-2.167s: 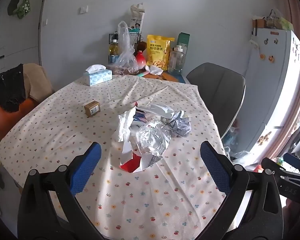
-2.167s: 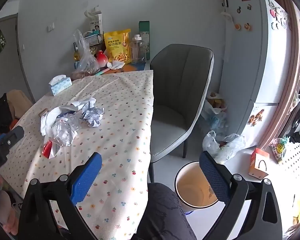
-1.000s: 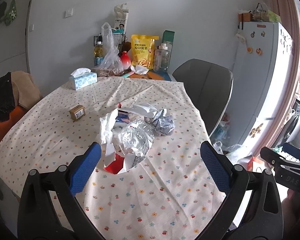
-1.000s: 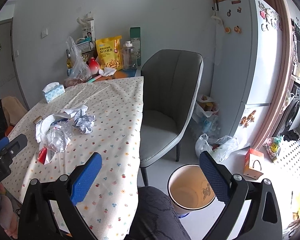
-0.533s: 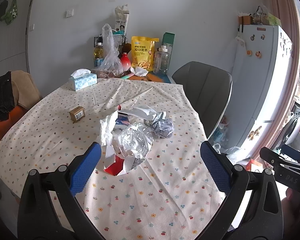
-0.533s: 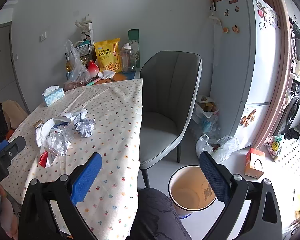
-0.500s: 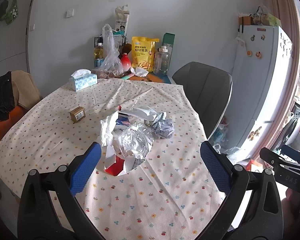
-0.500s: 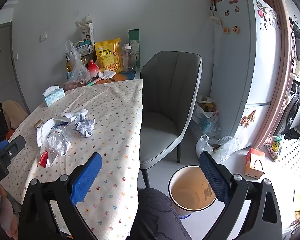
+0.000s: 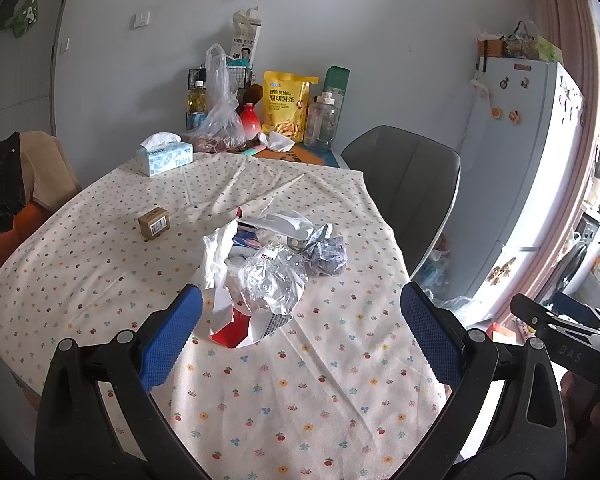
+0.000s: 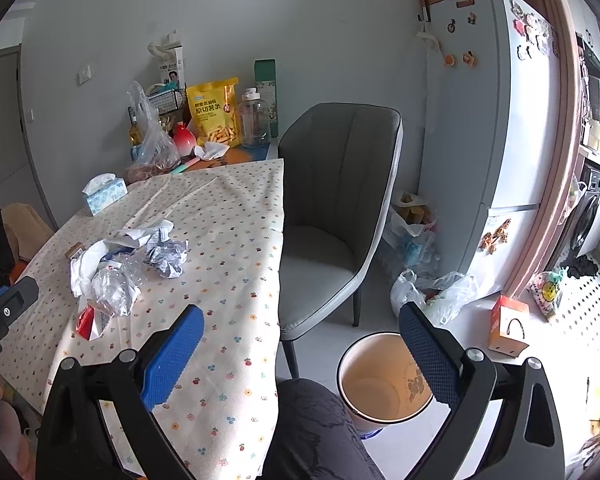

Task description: Collect trash

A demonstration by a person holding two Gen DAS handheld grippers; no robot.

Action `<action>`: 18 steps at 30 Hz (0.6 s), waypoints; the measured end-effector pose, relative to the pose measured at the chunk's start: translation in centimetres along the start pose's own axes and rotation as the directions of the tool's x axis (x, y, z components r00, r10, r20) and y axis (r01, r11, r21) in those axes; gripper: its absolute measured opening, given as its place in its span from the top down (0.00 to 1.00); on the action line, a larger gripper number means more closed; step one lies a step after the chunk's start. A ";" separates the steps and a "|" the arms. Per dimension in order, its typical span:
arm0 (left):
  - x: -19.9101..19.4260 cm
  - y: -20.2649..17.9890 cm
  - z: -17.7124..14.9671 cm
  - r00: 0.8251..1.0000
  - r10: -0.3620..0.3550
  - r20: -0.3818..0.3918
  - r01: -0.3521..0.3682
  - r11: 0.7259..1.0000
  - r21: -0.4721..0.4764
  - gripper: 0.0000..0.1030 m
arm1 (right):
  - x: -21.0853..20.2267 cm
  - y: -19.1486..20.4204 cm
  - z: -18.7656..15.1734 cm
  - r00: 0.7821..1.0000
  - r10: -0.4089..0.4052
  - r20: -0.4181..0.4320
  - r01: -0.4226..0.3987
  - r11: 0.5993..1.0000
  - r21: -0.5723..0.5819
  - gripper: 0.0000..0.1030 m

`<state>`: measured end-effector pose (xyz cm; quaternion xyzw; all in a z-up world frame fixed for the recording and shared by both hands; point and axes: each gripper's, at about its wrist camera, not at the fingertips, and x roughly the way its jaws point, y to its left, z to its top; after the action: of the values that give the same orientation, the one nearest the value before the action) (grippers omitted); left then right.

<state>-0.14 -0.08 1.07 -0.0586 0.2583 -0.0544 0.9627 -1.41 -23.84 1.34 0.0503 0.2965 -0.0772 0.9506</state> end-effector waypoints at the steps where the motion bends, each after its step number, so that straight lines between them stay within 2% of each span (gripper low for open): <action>1: 0.0 0.1 0.0 1.000 -0.002 -0.001 0.002 1.000 -0.001 0.04 | 0.1 0.0 0.0 1.000 -0.003 -0.005 0.003 1.000 -0.001 0.07; 10: 0.2 0.1 -0.1 1.000 -0.006 -0.006 0.006 1.000 0.001 0.04 | 0.4 0.2 -0.2 1.000 0.013 -0.004 -0.013 1.000 -0.006 0.07; 18: 0.6 0.6 -0.3 1.000 -0.005 -0.019 0.005 1.000 -0.009 0.04 | 0.6 0.8 -0.5 0.995 0.101 -0.003 -0.101 0.995 -0.008 0.07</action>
<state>0.29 0.42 0.38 -0.0628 0.2674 -0.0563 0.9599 -1.03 -23.03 0.63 0.0614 0.2949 -0.0276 0.9531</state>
